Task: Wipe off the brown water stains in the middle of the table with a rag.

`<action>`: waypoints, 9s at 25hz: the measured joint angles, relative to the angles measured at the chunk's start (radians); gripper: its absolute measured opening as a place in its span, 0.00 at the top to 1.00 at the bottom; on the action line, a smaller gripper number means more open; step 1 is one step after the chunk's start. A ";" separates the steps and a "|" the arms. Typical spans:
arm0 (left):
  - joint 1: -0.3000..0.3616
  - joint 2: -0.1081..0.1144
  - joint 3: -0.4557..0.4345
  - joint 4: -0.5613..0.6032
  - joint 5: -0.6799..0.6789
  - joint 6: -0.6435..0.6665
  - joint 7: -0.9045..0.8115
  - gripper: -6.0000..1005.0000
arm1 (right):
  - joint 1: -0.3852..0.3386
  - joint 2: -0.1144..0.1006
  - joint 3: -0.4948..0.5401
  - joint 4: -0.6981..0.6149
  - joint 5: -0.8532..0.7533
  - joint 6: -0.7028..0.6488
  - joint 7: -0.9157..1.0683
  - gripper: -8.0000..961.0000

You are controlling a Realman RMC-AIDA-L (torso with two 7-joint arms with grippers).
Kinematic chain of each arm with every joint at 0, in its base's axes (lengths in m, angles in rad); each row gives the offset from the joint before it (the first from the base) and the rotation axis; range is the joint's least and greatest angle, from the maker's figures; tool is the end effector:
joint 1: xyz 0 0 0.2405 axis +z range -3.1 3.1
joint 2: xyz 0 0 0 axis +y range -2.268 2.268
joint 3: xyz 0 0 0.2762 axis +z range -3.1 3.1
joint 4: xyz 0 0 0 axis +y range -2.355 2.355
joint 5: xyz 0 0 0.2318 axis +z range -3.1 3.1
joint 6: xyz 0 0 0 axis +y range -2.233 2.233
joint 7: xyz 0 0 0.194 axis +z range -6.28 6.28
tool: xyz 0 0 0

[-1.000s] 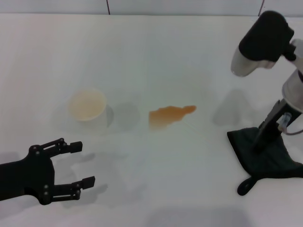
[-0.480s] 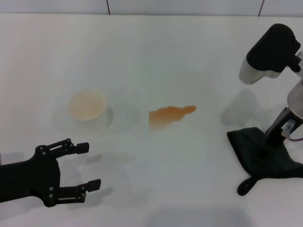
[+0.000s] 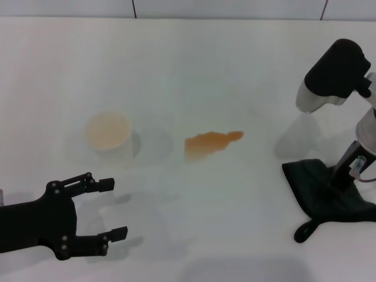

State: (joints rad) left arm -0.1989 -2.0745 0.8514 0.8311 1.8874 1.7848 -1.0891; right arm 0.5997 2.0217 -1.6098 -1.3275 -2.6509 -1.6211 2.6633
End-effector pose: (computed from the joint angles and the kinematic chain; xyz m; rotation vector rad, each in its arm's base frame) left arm -0.3138 0.2618 -0.0363 -2.8205 -0.3005 -0.7095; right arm 0.2366 0.3685 -0.0637 -2.5631 0.8871 -0.8475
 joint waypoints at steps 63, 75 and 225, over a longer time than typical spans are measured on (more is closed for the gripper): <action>0.041 -0.009 -0.159 -0.087 -0.048 -0.052 0.041 0.13 | 0.462 0.006 -0.335 0.526 0.233 0.651 -0.136 0.88; 0.053 -0.009 -0.163 -0.087 -0.072 -0.051 0.045 0.13 | 0.398 0.006 -0.448 0.331 0.374 0.508 -0.170 0.88; -0.039 0.099 -0.170 -0.128 -0.009 0.048 -0.064 0.13 | -0.080 -0.052 0.776 0.499 0.681 -0.126 -1.298 0.49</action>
State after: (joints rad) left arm -0.2375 -1.9759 0.6811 0.7034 1.8781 1.8328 -1.1529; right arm 0.5202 1.9694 -0.8343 -0.8281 -1.9703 -1.7472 1.3653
